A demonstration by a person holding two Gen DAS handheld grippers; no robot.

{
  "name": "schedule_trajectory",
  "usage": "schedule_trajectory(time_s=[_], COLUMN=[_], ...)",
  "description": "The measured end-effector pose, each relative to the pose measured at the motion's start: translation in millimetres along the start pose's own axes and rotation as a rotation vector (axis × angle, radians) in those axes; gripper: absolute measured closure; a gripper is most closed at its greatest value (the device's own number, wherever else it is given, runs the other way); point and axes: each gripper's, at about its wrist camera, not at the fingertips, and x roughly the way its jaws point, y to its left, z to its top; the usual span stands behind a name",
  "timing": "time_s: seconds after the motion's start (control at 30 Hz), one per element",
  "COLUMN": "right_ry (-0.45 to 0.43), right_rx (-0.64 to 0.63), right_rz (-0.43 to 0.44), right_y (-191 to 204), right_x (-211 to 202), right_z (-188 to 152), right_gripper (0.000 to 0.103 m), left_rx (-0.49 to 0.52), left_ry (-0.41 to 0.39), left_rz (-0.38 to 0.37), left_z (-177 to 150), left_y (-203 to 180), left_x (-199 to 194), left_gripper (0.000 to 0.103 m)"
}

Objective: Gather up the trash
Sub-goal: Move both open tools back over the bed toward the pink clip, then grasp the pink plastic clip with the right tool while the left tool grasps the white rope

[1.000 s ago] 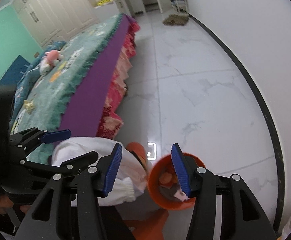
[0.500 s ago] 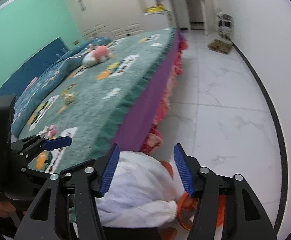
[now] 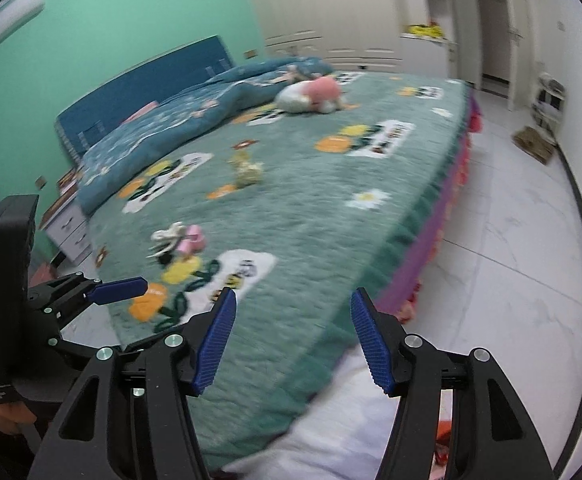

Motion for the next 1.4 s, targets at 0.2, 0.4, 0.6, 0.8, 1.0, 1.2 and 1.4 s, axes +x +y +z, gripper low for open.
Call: schedule_trajectory(time_s=[0.2,0.4,0.6,0.8,1.0,1.2,1.4], right_ry=[0.037,0.085,0.123,0.167,0.208,0.245,0.278], right_rx=[-0.094,-0.157,-0.210,-0.245,-0.262,-0.276,-0.278], right_rz=[0.051,0.096,0.130,0.160,0.184,0.194,0.198], right_y=[47.3,87.8,114.9,136.2,151.1,160.8,165.7], right_x=[31.5,67.5,99.6,137.4,174.1,210.6,243.0], right_z=[15.9,29.2,39.8,54.4,66.9,75.1,79.6], right_gripper=[0.043,0.043,0.043,0.043,0.043,0.043,0.043], left_rx=[-0.097,-0.176,-0.255,-0.315,-0.349,-0.360,-0.373], left_ry=[-0.004,-0.003,0.023,0.056,0.095,0.130,0.171], left_rz=[0.033,0.066,0.087,0.101,0.107,0.116,0.113], left_z=[-13.1,-22.0,-25.5,-22.4,-19.0,-14.3,-13.1], left_y=[47.5,88.7,128.2,160.9,188.1,209.9,228.5], left_x=[-9.4,-7.9,2.9,18.0,38.4,59.2,84.4], left_gripper=[0.020,0.014,0.014,0.014,0.014,0.014,0.014])
